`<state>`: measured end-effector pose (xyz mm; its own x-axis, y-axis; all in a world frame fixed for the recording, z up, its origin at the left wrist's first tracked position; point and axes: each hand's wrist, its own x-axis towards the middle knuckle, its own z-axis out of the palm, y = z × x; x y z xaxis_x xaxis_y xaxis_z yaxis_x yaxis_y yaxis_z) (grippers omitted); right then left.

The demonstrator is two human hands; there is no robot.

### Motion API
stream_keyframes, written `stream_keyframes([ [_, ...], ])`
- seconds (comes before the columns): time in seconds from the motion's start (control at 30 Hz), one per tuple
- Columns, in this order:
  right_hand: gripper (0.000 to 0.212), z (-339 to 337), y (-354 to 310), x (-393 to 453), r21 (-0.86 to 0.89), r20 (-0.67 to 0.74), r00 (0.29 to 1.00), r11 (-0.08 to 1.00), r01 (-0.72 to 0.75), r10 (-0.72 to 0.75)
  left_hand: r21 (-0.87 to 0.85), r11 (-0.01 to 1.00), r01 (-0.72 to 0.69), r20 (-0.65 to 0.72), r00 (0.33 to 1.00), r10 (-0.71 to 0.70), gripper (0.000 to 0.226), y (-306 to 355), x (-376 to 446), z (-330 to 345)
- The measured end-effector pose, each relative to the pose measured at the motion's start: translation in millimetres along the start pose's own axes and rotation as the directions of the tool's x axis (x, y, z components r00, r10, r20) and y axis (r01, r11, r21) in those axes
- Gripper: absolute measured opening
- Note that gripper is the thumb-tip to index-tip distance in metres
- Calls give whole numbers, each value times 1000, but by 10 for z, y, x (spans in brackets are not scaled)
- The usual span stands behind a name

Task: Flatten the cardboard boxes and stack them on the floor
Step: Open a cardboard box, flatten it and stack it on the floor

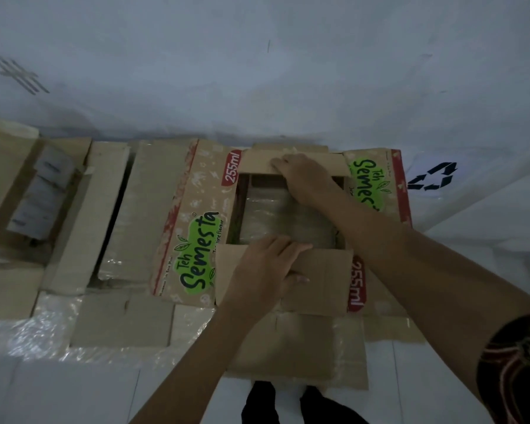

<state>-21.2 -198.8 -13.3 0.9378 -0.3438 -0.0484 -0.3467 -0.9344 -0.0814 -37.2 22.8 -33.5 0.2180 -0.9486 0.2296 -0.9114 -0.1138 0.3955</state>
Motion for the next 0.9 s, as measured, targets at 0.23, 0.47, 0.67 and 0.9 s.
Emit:
stream_keyframes([
  [0.23, 46, -427, 136, 44, -19, 60, 998, 999, 33, -31, 18, 996, 91, -130, 988, -87, 41, 117, -254, -416],
  [0.47, 44, -492, 473, -143, 14, 105, 994, 1000, -25, 23, 4, 898, 441, -236, 873, -427, 45, -162, -316, -760],
  [0.67, 39, -388, 773, -524, 139, 93, 979, 971, -194, 182, 27, 748, 664, -235, 731, -641, 53, -441, -274, -648],
  [0.9, 56, 173, 42, -1372, 953, 297, 298, -260, -157, 907, 121, 625, 772, -229, 634, -739, 58, -633, -272, -573],
])
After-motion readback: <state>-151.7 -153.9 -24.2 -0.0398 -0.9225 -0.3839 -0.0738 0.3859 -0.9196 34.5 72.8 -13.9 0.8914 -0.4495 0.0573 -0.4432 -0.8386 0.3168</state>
